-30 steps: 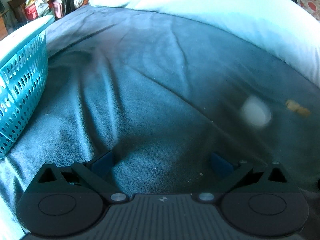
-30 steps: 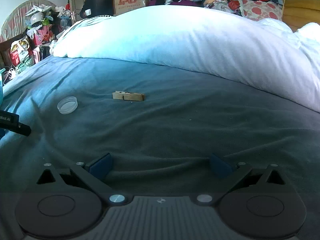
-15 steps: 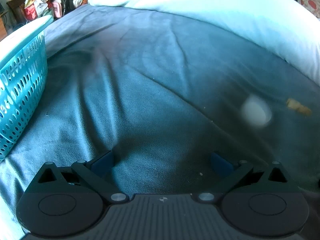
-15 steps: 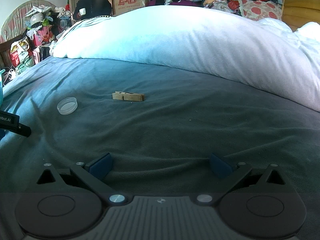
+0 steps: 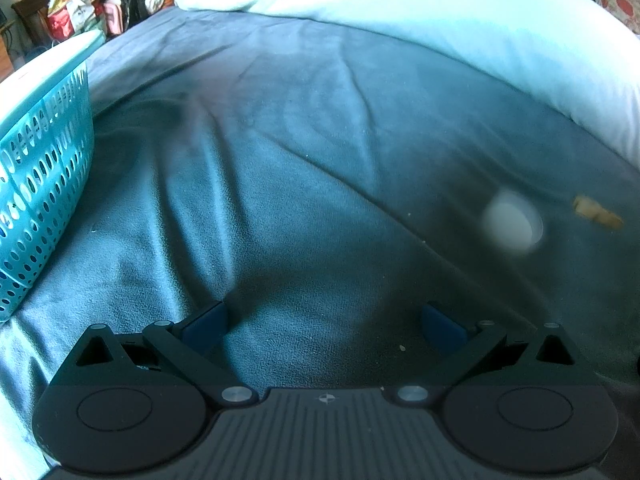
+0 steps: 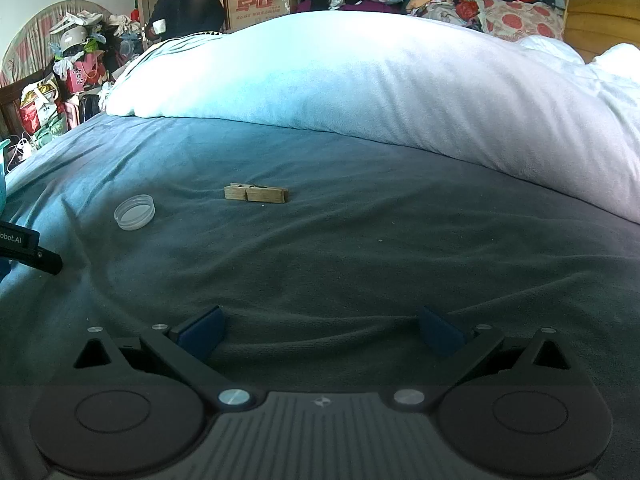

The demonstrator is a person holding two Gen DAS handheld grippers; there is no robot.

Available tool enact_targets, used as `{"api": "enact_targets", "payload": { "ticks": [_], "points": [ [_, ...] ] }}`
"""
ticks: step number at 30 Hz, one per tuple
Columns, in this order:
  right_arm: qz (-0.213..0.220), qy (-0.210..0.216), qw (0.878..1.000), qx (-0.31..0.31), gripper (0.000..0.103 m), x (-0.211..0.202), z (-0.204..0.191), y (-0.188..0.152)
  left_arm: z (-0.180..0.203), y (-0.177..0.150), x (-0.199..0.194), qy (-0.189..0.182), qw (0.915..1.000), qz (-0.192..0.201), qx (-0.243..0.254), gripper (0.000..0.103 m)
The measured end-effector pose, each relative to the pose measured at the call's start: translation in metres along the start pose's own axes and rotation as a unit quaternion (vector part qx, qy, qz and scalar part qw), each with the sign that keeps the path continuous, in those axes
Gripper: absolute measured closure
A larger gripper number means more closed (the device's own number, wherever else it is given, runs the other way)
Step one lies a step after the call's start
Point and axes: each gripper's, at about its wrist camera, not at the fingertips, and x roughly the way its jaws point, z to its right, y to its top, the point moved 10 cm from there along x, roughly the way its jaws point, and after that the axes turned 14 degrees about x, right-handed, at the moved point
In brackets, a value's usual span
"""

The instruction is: Organize objects

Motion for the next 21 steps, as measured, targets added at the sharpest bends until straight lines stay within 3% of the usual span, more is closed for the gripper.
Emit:
{"api": "enact_targets", "payload": {
  "ticks": [21],
  "points": [
    [0.0,0.0,1.0,0.0,0.0,0.001,0.0,0.0,-0.003,0.009,0.008,0.004,0.9999,0.01,-0.001,0.0]
  ]
}}
